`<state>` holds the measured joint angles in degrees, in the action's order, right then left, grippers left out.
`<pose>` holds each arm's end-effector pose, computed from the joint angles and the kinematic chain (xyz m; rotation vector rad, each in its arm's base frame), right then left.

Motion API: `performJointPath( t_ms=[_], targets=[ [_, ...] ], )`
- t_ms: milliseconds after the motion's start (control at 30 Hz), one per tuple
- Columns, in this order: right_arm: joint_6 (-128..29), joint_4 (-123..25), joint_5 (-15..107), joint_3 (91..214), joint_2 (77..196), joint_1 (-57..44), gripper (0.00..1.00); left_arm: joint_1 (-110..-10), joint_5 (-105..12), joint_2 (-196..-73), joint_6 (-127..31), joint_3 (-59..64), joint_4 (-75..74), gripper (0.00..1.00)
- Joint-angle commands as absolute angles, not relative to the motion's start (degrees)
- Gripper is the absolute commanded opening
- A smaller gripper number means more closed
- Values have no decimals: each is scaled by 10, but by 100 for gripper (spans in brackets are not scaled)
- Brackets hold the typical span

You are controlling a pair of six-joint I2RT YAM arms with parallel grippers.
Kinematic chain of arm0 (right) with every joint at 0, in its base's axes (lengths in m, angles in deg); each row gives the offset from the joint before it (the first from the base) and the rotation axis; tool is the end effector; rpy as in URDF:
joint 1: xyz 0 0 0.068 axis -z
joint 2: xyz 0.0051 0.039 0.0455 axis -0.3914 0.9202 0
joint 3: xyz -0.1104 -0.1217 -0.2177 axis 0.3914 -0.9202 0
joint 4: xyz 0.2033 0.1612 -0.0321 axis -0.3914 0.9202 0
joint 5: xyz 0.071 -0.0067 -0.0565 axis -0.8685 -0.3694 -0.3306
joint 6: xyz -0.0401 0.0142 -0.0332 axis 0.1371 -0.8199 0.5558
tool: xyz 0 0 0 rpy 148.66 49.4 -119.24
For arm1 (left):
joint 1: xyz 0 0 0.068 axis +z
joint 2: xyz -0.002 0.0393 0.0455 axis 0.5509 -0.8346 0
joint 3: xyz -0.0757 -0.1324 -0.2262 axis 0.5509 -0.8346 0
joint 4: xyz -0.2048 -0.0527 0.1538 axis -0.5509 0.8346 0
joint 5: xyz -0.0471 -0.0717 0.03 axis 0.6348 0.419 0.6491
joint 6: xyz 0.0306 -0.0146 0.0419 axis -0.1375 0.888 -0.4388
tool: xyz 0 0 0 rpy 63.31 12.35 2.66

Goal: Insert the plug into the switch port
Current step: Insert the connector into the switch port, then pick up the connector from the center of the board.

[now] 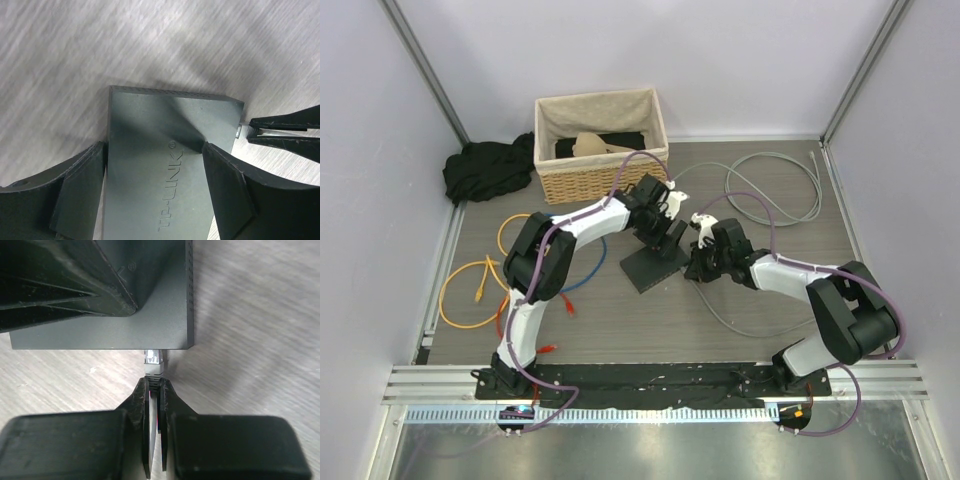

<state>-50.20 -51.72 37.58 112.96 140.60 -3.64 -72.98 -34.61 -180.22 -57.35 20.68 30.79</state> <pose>0.2440 0.1338 0.1533 -0.5380 2.3723 0.6183 0.3407 -0.2972 0.1721 0.9728 2.5106 -0.7070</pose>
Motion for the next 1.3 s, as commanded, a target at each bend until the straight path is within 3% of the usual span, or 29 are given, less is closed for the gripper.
performJointPath(
  t_ms=[0,133,300,467,667,867,1067,1267],
  targets=[
    [-471,-719,433,1170,1406,-24,1,-767,-229,-1847,-571,256,430,79],
    [-465,-688,457,1167,1397,-23,3,-754,-255,-1858,-571,294,439,83],
    [-465,-655,472,1163,1368,-23,16,-735,-292,-1825,-545,276,410,89],
    [-467,-623,496,1151,1344,-24,21,-711,-351,-1797,-485,248,378,95],
    [-489,-591,502,1122,1281,-23,50,-691,-411,-1721,-435,202,339,100],
    [-513,-540,507,1112,1203,-24,70,-674,-497,-1618,-391,158,341,100],
    [-532,-500,494,1112,1142,-24,80,-671,-617,-1483,-295,26,350,99],
    [-543,-475,476,1109,1138,-32,83,-660,-721,-1390,-184,-118,351,95]
  ],
)
